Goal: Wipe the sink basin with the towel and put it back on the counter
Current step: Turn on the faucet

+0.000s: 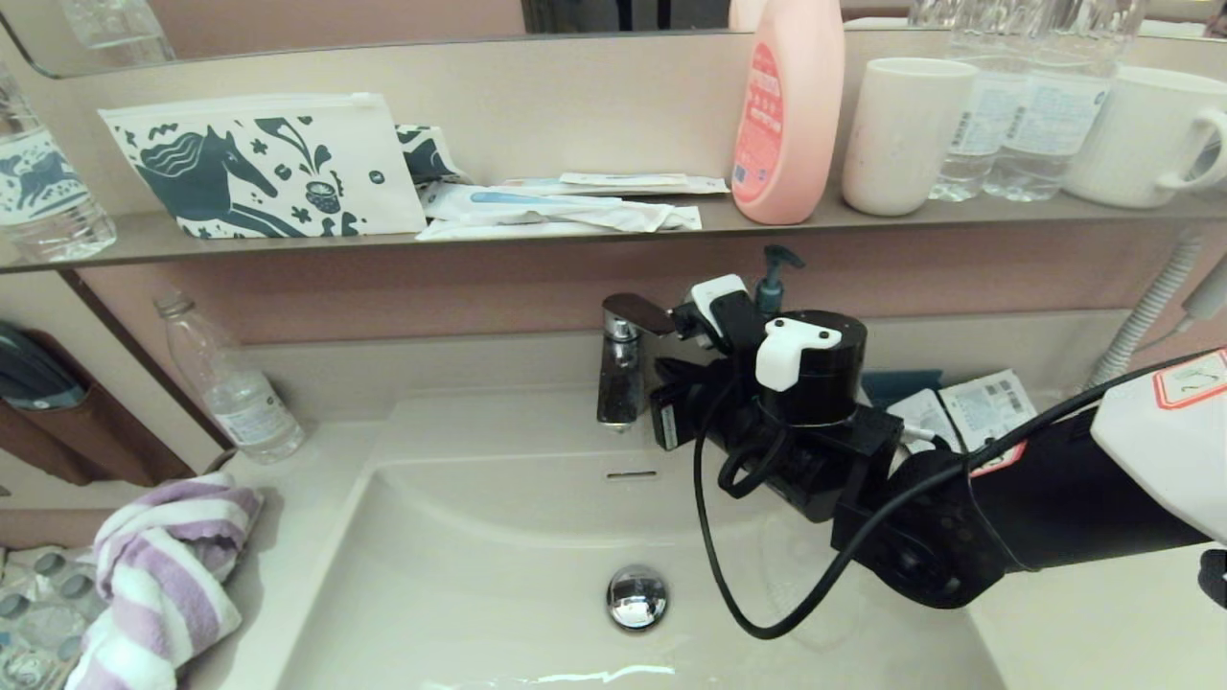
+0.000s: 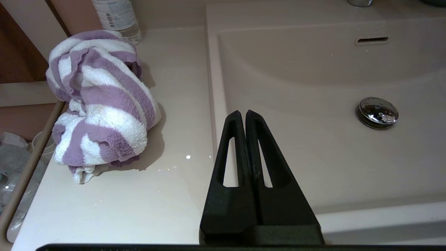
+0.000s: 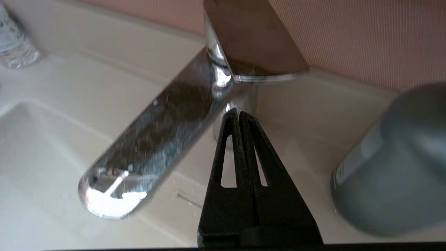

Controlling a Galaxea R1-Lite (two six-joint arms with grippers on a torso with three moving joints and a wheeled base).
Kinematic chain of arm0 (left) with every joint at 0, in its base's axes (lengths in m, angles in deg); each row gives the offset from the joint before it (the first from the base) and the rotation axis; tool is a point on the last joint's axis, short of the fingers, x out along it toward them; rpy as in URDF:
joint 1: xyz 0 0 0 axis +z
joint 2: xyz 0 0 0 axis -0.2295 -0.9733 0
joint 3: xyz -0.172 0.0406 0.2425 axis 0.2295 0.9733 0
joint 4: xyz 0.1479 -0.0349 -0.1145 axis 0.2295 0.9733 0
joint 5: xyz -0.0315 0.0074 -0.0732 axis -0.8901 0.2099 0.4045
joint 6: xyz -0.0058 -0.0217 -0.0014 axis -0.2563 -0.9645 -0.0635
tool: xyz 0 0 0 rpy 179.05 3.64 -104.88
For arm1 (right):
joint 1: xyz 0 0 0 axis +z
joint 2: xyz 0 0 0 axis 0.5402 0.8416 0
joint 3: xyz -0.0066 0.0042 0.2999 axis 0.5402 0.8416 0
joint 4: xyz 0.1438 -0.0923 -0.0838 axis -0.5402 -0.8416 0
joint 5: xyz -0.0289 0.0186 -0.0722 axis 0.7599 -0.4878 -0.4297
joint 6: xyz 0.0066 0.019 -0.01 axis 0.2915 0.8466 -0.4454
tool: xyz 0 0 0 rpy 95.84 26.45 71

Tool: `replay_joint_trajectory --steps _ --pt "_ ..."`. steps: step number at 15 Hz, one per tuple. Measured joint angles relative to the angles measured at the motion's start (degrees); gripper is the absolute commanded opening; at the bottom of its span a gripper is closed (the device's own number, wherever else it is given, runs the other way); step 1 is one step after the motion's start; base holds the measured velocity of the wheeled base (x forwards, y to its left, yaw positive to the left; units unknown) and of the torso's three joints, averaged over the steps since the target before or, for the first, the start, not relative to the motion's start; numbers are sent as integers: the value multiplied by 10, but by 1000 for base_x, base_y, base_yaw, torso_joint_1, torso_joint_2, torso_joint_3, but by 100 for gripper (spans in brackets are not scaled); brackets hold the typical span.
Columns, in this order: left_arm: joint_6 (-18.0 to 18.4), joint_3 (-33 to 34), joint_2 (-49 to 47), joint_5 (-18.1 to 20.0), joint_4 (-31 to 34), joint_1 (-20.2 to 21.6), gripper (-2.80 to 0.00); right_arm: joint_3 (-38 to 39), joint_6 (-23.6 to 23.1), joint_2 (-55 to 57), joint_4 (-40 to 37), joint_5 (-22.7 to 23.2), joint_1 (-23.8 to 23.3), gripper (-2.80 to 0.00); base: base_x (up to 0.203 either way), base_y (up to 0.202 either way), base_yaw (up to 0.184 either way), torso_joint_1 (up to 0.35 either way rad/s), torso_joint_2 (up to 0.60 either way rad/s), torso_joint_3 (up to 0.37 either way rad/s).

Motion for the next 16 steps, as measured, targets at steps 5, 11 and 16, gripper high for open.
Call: replay_joint_trajectory --steps 5,11,16 --pt "0 0 0 0 0 0 -280 -38 -5 13 13 -1 6 -280 0 0 0 0 0 0" --pt "0 0 0 0 0 0 -280 -53 -28 19 42 -2 5 -280 0 0 0 0 0 0" --pt "0 0 0 0 0 0 -280 -79 -33 20 44 -2 3 -280 0 0 0 0 0 0"
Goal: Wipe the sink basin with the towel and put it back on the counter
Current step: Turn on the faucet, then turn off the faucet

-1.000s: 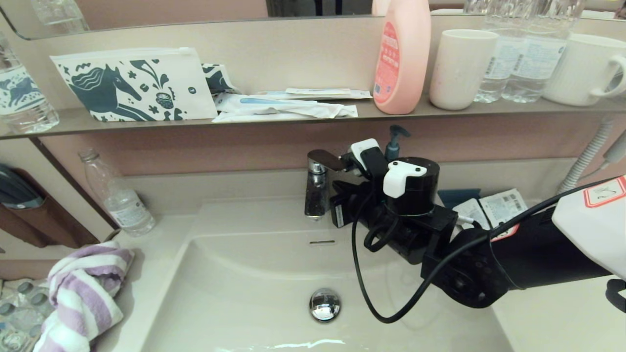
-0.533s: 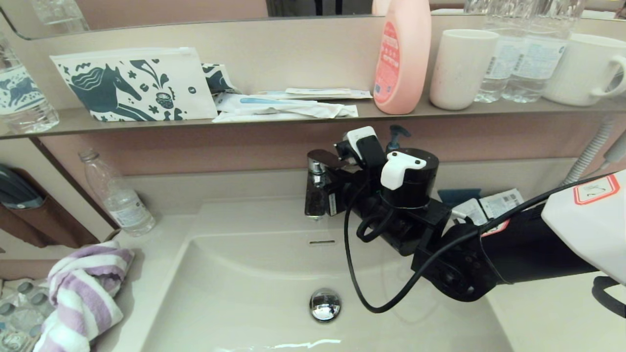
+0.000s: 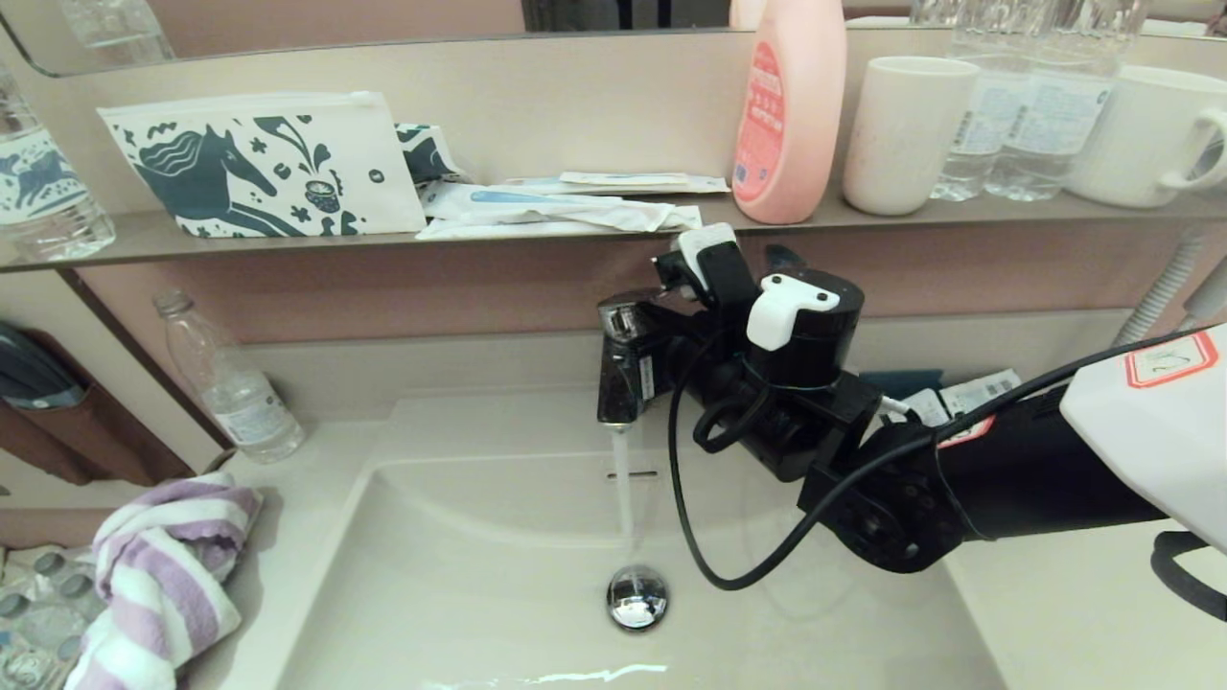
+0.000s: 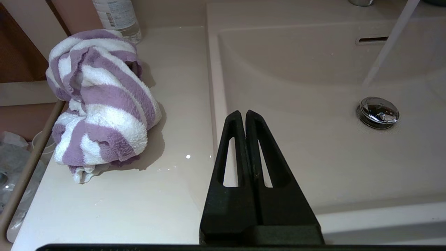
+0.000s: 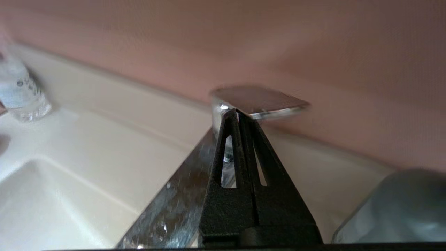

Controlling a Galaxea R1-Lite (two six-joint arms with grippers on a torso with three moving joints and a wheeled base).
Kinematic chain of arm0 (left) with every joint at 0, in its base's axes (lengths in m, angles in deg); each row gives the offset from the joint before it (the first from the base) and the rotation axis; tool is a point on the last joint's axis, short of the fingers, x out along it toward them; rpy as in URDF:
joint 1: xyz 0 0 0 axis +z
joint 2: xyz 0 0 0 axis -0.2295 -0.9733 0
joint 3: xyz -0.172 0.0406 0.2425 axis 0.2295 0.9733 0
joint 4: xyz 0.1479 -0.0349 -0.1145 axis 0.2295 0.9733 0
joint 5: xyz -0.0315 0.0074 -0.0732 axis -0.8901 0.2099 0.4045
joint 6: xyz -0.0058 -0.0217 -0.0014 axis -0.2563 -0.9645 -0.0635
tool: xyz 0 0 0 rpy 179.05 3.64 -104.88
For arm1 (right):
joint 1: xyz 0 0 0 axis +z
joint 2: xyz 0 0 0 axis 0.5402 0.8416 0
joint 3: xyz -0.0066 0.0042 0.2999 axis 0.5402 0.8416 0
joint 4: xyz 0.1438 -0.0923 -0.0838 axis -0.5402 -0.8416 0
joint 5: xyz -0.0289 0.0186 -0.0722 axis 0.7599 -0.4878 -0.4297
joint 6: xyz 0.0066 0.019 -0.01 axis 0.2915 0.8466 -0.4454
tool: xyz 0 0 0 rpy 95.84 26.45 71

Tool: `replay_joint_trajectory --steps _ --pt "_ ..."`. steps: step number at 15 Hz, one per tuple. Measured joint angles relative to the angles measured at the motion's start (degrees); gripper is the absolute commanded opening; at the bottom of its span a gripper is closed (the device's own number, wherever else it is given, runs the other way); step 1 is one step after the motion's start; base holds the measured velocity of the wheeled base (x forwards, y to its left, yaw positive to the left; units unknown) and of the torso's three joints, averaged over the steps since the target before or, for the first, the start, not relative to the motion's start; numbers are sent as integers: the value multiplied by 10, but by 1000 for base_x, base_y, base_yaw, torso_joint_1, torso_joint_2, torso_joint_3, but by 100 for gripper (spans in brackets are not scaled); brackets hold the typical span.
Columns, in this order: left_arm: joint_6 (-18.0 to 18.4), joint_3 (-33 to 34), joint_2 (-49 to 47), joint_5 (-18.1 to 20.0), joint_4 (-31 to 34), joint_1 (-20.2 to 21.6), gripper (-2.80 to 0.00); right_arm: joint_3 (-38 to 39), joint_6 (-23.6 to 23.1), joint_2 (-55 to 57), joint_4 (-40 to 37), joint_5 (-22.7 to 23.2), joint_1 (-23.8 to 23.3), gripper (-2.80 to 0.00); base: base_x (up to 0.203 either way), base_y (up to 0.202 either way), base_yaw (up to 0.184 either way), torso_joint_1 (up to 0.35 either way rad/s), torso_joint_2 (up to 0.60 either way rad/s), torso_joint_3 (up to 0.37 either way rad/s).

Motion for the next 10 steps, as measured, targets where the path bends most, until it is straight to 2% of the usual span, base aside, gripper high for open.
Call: replay_joint_trajectory --steps 6,10 --pt "0 0 0 0 0 0 -280 2 -11 -1 0 -6 -5 -280 0 0 0 0 0 0" --pt "0 0 0 0 0 0 -280 56 -39 -17 -1 -17 -4 -280 0 0 0 0 0 0"
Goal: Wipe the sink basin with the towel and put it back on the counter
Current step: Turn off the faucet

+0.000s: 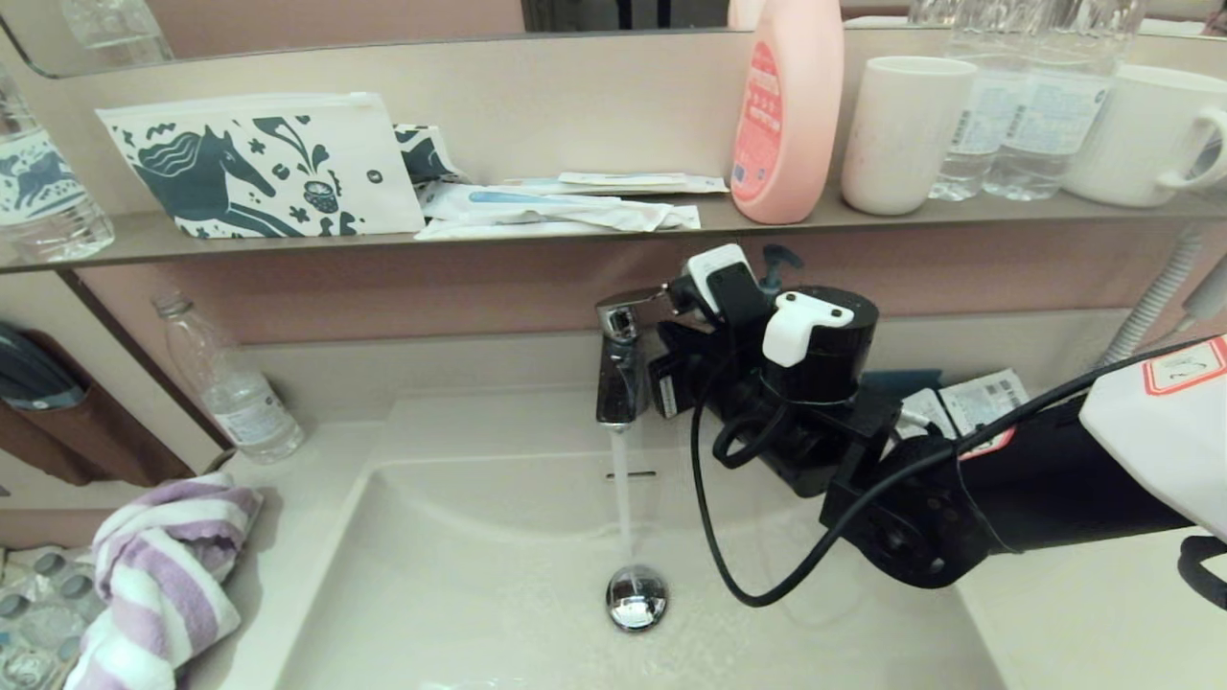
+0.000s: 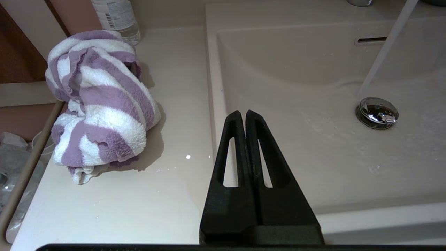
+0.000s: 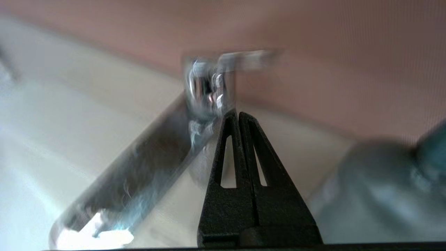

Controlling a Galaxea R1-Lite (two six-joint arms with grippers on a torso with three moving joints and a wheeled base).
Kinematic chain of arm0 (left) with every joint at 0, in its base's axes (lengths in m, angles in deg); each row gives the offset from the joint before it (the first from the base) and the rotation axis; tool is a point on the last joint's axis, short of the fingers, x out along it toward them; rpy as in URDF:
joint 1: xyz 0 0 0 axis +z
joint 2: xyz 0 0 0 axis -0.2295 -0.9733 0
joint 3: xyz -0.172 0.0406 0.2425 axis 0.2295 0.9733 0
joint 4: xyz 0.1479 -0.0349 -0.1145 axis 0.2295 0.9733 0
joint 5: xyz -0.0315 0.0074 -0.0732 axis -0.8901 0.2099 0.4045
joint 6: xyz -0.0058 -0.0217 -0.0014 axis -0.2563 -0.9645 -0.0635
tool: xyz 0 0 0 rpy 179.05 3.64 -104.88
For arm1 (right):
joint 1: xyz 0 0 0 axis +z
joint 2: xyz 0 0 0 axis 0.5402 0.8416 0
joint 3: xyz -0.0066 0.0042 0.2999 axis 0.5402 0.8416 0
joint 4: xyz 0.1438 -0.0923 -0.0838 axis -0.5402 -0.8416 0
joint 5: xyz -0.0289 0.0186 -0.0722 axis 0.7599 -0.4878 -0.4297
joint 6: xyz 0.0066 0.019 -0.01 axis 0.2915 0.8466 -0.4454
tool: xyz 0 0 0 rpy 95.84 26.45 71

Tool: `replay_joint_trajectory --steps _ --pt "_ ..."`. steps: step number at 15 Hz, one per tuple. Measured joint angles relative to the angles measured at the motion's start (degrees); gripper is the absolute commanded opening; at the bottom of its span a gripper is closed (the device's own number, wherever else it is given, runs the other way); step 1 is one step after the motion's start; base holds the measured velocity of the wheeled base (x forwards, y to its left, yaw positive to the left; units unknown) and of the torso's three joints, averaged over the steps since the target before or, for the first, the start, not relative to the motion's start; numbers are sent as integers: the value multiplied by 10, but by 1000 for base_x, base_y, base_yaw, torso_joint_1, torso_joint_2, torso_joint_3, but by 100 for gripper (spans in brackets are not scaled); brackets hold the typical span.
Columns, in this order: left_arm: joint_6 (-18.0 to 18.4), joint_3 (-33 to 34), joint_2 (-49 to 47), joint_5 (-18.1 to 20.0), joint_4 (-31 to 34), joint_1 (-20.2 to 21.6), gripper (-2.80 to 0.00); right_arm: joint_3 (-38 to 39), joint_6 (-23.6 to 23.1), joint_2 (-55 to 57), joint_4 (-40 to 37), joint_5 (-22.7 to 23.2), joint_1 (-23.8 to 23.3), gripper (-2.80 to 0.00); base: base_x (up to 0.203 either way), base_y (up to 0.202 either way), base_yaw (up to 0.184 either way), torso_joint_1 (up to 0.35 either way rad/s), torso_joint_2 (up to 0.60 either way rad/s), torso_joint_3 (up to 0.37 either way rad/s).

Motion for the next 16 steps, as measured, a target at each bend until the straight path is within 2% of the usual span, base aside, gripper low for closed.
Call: replay_joint_trajectory --steps 3,7,16 --pt "0 0 0 0 0 0 -280 13 -5 -16 0 1 7 -280 0 0 0 0 0 0" --pt "0 0 0 0 0 0 -280 -10 -26 -30 -1 1 23 -280 0 0 0 0 0 0" --pt "0 0 0 0 0 0 -280 -127 -46 15 -18 0 24 -280 0 0 0 0 0 0"
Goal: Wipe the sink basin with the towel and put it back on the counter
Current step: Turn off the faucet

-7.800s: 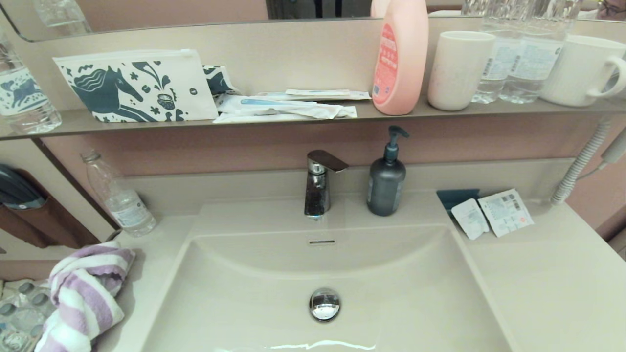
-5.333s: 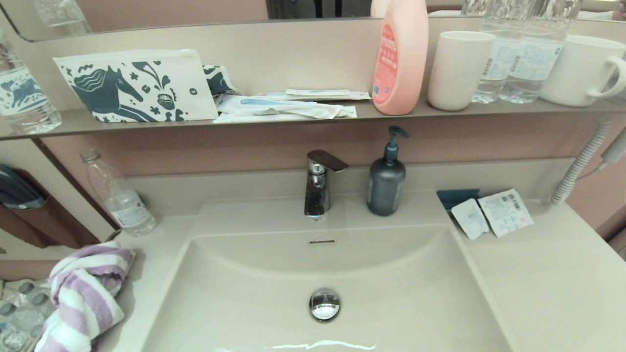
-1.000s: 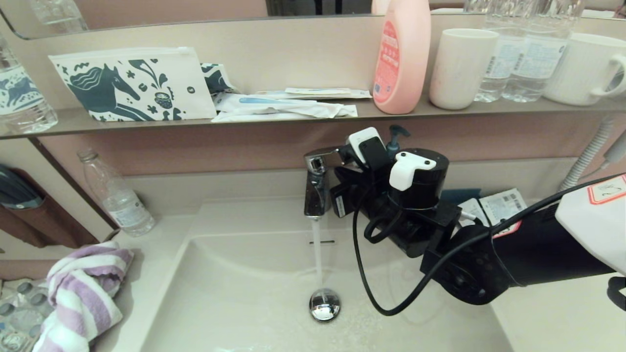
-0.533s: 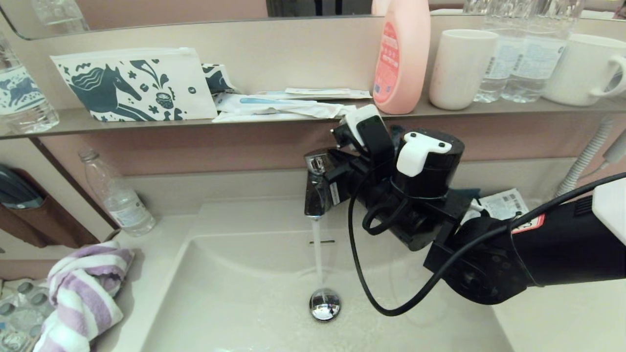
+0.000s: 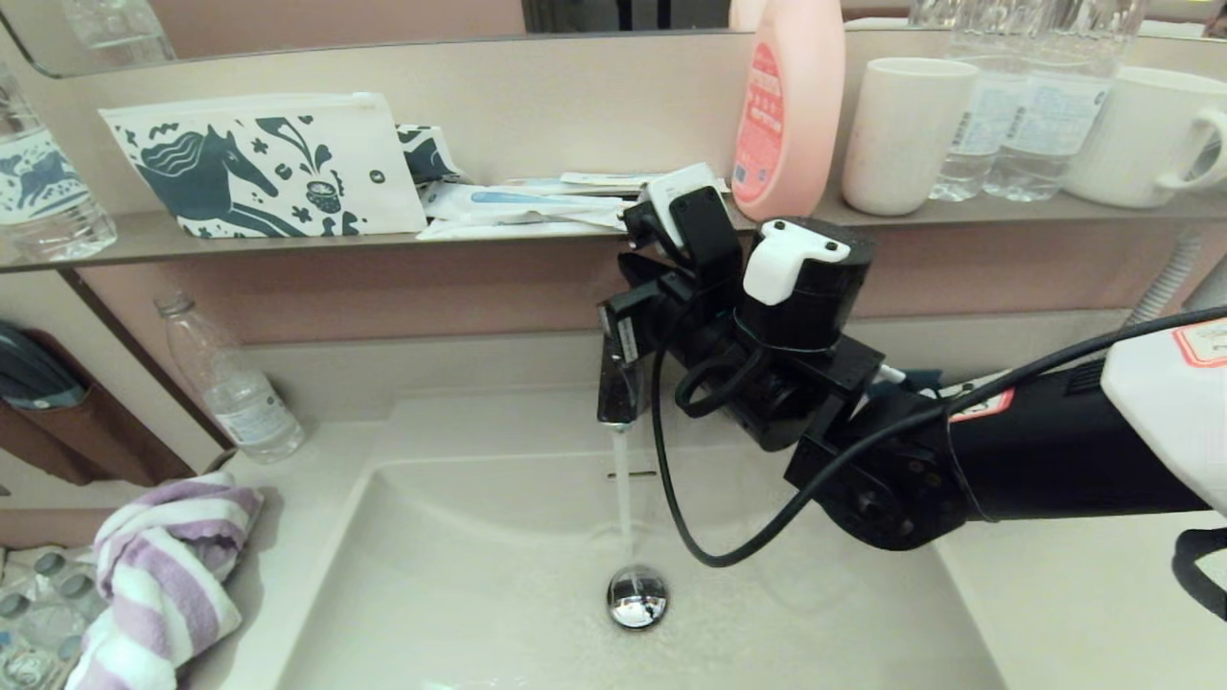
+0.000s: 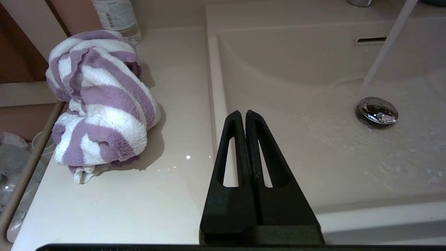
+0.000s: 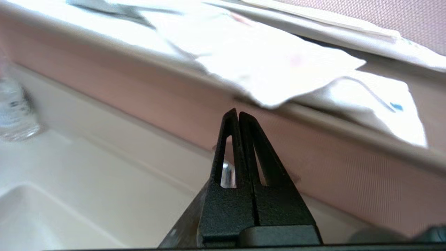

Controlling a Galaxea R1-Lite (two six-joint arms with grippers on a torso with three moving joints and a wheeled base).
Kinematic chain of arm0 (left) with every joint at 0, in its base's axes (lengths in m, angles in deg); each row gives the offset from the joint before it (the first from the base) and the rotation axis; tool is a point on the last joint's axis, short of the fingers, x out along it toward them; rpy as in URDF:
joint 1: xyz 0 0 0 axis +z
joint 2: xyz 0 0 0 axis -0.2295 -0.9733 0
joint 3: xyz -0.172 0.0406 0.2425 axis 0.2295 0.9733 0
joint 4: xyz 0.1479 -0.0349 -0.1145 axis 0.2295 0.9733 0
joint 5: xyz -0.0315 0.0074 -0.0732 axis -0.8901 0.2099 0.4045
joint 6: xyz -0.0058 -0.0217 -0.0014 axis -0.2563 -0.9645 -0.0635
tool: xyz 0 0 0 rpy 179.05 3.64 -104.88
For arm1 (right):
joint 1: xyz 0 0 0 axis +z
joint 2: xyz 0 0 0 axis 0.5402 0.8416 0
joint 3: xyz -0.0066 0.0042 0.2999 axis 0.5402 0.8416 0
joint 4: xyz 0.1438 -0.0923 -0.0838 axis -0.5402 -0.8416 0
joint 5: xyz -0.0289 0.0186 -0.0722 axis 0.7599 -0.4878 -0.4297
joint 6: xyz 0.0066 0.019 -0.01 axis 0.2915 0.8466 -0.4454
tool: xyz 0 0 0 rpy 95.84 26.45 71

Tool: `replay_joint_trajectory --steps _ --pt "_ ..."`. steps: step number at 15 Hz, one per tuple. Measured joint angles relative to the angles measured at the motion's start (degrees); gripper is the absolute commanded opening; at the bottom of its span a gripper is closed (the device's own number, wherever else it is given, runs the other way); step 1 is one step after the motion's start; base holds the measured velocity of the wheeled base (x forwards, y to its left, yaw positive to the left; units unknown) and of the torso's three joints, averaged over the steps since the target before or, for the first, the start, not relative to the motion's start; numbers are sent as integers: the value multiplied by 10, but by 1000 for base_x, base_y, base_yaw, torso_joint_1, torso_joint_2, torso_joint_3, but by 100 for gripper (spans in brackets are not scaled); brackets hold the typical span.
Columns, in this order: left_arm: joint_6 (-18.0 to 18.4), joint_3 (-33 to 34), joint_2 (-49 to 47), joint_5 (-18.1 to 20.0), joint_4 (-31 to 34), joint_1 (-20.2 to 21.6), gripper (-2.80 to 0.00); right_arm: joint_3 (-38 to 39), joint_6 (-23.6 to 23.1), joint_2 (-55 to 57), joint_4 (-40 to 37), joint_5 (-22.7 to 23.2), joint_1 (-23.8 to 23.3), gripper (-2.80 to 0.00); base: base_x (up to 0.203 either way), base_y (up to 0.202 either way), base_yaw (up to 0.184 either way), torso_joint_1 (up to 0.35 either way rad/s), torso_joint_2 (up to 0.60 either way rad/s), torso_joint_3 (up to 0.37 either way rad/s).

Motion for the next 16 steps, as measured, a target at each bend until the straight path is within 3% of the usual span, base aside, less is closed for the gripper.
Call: replay_joint_trajectory --steps 7,16 --pt "0 0 0 0 0 0 -280 -59 -11 38 -67 -6 -3 -280 0 0 0 0 0 0" --pt "0 0 0 0 0 0 -280 3 -23 14 -109 -28 -9 -280 0 0 0 0 0 0"
